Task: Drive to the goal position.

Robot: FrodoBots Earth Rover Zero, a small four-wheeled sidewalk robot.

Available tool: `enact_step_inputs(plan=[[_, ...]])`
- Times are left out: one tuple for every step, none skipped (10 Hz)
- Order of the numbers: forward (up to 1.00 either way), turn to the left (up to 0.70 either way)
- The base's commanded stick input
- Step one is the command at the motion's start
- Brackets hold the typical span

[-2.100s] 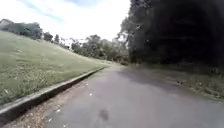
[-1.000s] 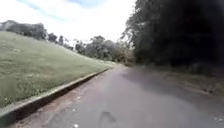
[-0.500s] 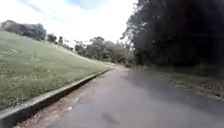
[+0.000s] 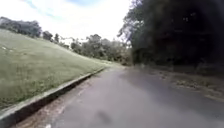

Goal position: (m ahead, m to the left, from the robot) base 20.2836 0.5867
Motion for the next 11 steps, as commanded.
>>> enact_step_inputs(plan=[[1.00,-0.18],[1.00,-0.07],[1.00,0.00],[1.00,0.00],[1.00,0.00],[1.00,0.00],[1.00,0.00],[1.00,0.00],[1.00,0.00],[1.00,0.00],[1.00,0.00]])
